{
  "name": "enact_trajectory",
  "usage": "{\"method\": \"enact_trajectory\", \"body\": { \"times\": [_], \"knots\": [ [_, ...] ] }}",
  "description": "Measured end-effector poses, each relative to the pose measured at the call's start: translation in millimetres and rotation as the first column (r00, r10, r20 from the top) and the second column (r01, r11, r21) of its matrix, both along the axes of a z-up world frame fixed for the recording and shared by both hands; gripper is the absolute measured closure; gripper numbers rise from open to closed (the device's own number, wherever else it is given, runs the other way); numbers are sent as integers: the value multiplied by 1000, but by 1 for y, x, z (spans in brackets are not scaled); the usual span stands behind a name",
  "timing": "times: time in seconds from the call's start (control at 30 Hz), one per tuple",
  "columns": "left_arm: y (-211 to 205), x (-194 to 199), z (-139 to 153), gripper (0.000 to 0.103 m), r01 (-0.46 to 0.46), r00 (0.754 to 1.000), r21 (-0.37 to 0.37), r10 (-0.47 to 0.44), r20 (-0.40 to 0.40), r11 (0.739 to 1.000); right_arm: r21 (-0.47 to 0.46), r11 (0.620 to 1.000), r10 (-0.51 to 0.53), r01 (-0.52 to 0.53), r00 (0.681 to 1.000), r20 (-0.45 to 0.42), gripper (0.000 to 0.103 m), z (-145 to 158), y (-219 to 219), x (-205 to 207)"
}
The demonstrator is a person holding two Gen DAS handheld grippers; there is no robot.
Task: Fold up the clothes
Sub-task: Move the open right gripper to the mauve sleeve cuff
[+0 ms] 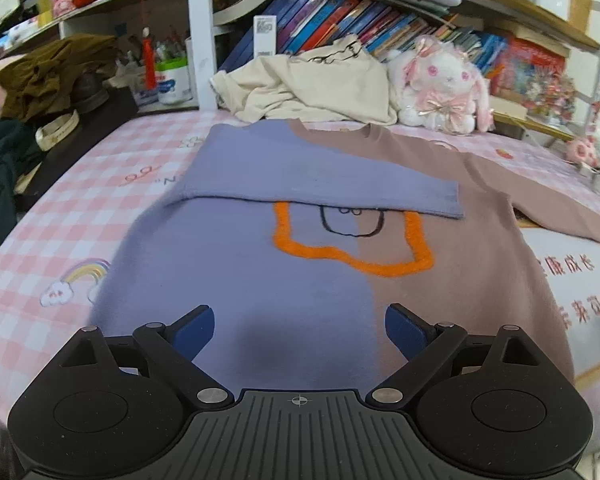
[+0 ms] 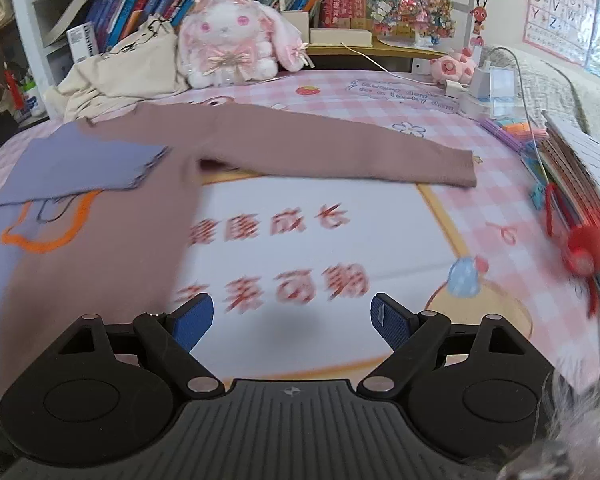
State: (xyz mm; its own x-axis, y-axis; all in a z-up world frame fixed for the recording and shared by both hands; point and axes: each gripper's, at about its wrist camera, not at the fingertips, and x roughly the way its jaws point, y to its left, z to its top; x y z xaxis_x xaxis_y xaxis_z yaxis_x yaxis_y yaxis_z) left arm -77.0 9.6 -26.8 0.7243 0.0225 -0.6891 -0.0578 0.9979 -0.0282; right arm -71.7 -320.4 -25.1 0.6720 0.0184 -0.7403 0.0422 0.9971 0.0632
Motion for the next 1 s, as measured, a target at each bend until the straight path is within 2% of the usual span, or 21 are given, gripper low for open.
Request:
{"method": "enact_trajectory", "body": {
  "times": [0.17, 0.3, 0.37, 0.43, 0.53, 0.73, 1.0],
  "knots": [
    [-28, 2, 0, 9, -97, 995, -11, 97, -17, 995, 63, 998, -3, 3, 1000, 0, 17, -3, -56, 28],
    [-46, -5, 0, 9, -191, 981, -28, 191, -23, 981, 96, 995, 11, -10, 1000, -11, 21, -7, -95, 48],
    [-55, -8, 0, 9, -238, 971, -36, 237, -26, 971, 102, 995, 14, -13, 1000, -4, 29, -7, -113, 57],
    [-64, -11, 0, 9, -284, 959, -43, 283, -30, 958, 117, 993, 9, -9, 1000, -4, 46, -8, -130, 67],
    [-74, -18, 1, 9, -311, 950, -49, 310, -33, 949, 149, 989, -12, 15, 1000, -22, 55, -12, -152, 81],
    [-84, -31, 7, 9, -357, 934, -23, 356, -21, 934, 202, 978, -44, 53, 998, -48, 56, -19, -177, 103],
    [-92, -39, 7, 9, -391, 920, 7, 391, -26, 920, 273, 959, -66, 74, 997, -40, 57, -22, -191, 122]
  ]
}}
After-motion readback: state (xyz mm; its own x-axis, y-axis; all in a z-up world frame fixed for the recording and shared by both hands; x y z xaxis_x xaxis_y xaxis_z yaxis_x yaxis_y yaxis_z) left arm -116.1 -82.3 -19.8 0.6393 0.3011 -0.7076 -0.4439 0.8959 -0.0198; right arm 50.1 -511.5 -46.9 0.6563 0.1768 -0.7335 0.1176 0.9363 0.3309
